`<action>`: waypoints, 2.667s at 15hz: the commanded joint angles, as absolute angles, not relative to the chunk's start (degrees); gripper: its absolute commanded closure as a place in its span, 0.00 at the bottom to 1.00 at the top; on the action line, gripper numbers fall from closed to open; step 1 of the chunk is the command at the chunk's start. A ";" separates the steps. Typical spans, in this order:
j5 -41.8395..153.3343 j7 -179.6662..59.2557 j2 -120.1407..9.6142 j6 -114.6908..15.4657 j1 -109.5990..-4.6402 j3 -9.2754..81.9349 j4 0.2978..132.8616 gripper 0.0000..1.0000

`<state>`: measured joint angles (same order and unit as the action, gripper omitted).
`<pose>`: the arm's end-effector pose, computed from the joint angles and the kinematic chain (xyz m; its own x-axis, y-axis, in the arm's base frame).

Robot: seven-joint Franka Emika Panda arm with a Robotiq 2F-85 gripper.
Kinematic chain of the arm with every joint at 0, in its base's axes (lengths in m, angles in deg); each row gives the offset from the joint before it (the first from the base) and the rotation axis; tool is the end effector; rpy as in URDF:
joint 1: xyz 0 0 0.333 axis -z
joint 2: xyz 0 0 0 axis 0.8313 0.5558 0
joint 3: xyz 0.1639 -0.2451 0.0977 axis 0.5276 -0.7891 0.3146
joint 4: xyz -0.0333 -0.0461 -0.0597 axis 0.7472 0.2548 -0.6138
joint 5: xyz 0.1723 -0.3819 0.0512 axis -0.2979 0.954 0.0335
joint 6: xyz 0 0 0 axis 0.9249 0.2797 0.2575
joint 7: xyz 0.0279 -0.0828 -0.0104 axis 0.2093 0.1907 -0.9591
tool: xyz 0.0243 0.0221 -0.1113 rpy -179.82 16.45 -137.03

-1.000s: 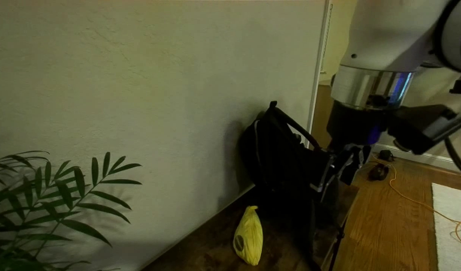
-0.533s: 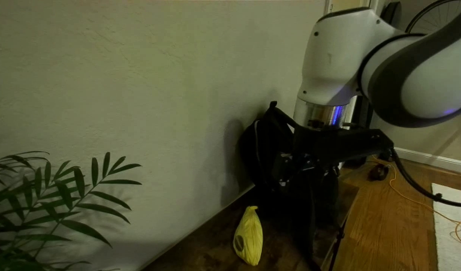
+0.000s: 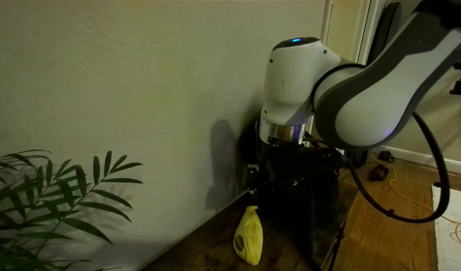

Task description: Get the yellow object from the countertop and put it in the black bag

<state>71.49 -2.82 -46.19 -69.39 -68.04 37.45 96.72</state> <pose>0.5871 0.1014 0.1636 0.7908 -0.5771 0.2040 -0.5927 -0.8052 0.0198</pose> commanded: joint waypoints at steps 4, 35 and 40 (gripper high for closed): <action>70.01 -4.11 -46.11 -69.51 -69.59 35.35 96.78 0.00; 47.38 -14.18 -18.83 -81.87 -66.50 33.75 77.43 0.00; 44.49 -17.85 -17.20 -80.83 -65.27 36.58 75.43 0.00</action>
<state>46.98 -14.20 -17.95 -80.93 -67.18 33.90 76.48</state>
